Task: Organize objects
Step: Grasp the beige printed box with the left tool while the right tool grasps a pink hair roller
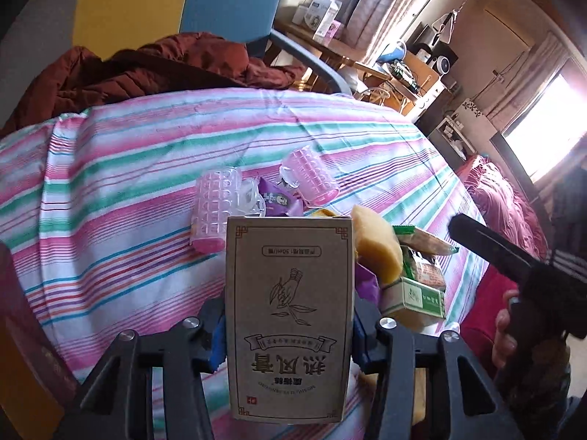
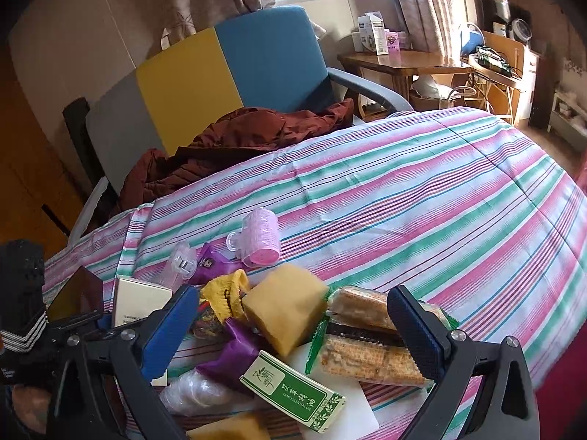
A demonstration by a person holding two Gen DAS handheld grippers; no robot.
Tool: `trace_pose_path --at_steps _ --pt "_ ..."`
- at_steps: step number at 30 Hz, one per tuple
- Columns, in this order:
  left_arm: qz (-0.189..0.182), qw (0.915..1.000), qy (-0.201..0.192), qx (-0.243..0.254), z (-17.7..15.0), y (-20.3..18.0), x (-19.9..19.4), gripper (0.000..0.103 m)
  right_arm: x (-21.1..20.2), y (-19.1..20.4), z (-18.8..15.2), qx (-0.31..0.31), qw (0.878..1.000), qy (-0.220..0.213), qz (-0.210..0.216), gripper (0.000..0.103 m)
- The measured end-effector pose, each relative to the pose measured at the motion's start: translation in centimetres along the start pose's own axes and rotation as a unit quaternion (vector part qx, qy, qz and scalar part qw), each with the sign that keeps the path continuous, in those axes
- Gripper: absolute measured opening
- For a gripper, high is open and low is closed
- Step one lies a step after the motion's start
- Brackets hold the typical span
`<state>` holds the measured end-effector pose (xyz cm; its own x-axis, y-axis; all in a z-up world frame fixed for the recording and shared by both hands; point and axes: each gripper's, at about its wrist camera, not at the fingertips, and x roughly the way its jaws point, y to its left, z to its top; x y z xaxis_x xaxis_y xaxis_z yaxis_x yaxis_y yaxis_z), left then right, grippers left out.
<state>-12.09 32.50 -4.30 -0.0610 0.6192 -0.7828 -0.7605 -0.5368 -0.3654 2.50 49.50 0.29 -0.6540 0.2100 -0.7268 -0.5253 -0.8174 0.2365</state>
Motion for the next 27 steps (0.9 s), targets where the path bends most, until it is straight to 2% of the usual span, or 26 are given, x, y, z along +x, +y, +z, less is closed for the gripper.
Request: trace_pose_path --at_steps 3,7,12,18,19,21,22,24,27 --pt "0.006 0.9999 -0.008 0.000 -0.5 -0.2 -1.6 0.051 1.1 1.4 1.1 -0.027 0.999 0.023 0.003 0.103" --pt "0.001 0.9994 -0.024 -0.025 -1.3 0.0 -3.5 0.051 4.3 3.6 2.8 -0.084 0.995 0.054 -0.012 0.103" --pt "0.012 0.9982 -0.046 -0.035 -2.9 0.3 -6.2 0.051 9.5 5.0 4.9 -0.112 0.988 0.098 -0.028 0.103" --pt "0.015 0.9971 -0.052 -0.054 -4.3 1.3 -7.6 0.051 14.1 5.8 5.9 -0.122 0.981 0.142 -0.044 0.102" --pt "0.014 0.9968 -0.051 -0.059 -4.5 1.5 -7.7 0.051 14.7 5.9 5.9 -0.122 0.980 0.149 -0.046 0.100" --pt "0.015 0.9964 -0.050 -0.066 -4.7 2.0 -7.7 0.051 16.0 5.7 5.8 -0.118 0.977 0.170 -0.045 0.086" --pt "0.015 0.9964 -0.049 -0.068 -5.0 1.9 -7.7 0.051 16.5 5.6 5.6 -0.116 0.976 0.179 -0.042 0.067" --pt "0.016 0.9961 -0.050 -0.071 -5.2 2.0 -8.0 0.051 17.0 5.3 5.1 -0.114 0.975 0.189 -0.036 0.062" --pt "0.020 0.9953 -0.058 -0.075 -5.7 2.1 -8.7 0.051 15.6 4.8 5.1 -0.110 0.979 0.172 -0.024 0.062"
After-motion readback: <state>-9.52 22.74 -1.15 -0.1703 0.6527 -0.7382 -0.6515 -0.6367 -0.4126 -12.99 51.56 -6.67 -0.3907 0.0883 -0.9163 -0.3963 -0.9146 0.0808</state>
